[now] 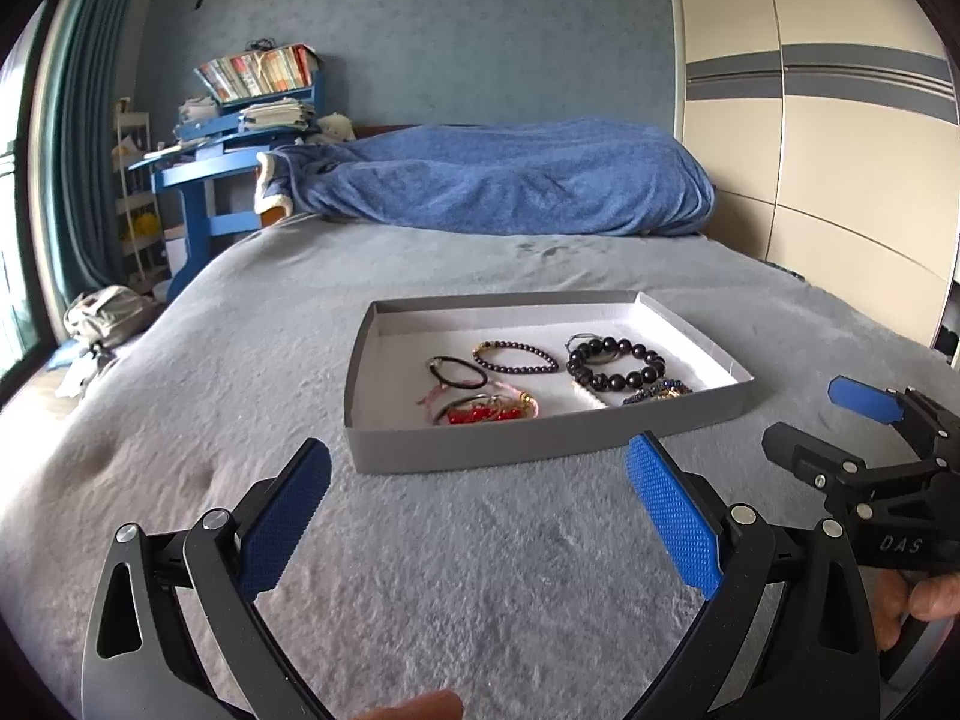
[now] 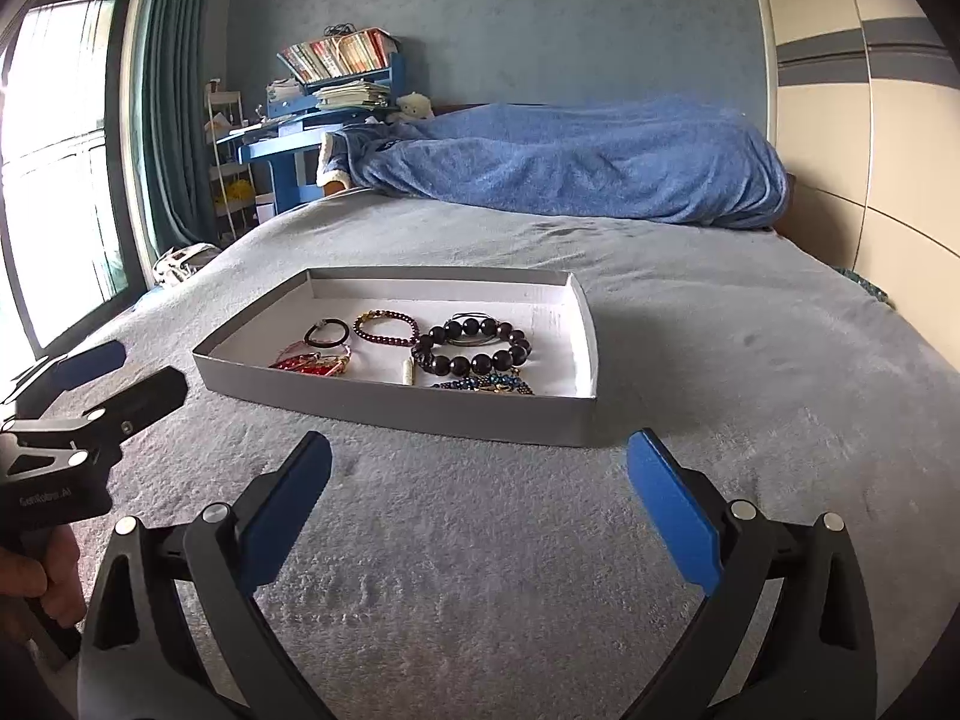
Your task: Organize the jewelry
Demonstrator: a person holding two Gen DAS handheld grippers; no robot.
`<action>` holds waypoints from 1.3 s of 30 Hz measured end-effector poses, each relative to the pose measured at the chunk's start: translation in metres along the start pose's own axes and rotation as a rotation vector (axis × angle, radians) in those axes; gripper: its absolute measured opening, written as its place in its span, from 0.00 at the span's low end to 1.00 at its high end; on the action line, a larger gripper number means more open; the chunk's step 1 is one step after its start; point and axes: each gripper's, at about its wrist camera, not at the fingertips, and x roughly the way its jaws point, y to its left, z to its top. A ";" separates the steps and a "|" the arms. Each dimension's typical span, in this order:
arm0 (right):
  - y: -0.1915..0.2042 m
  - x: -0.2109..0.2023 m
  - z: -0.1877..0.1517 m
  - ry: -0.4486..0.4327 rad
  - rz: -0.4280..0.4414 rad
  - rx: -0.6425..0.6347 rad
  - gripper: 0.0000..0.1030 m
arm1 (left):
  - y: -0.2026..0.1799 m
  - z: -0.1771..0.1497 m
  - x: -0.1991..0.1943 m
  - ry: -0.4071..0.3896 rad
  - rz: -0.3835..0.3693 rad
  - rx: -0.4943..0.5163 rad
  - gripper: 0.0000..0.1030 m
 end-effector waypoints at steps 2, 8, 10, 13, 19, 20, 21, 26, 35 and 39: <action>-0.003 0.000 -0.001 0.001 0.000 0.015 0.95 | 0.000 -0.002 -0.003 0.000 0.004 -0.004 0.95; -0.005 -0.004 -0.002 -0.003 -0.004 0.028 0.95 | -0.003 -0.003 -0.006 -0.002 0.014 0.007 0.95; -0.006 -0.005 -0.002 -0.006 -0.004 0.029 0.95 | -0.004 -0.003 -0.007 -0.002 0.016 0.014 0.95; -0.006 -0.006 -0.002 -0.010 -0.002 0.031 0.95 | -0.006 -0.002 -0.006 -0.002 0.019 0.023 0.95; -0.006 -0.006 -0.003 -0.008 -0.002 0.026 0.95 | -0.008 -0.003 -0.006 -0.002 0.019 0.028 0.95; -0.006 -0.006 -0.003 -0.008 -0.002 0.024 0.95 | -0.008 -0.003 -0.006 0.000 0.019 0.027 0.95; -0.005 -0.006 -0.003 -0.006 -0.003 0.023 0.95 | -0.008 -0.003 -0.006 0.002 0.019 0.027 0.95; -0.004 -0.004 -0.002 -0.002 -0.003 0.017 0.95 | -0.008 -0.003 -0.005 0.004 0.018 0.030 0.95; -0.003 -0.004 -0.003 -0.002 -0.003 0.013 0.95 | -0.008 -0.003 -0.005 0.003 0.018 0.030 0.95; -0.003 -0.004 -0.003 -0.002 -0.003 0.013 0.95 | -0.008 -0.003 -0.004 0.005 0.018 0.030 0.95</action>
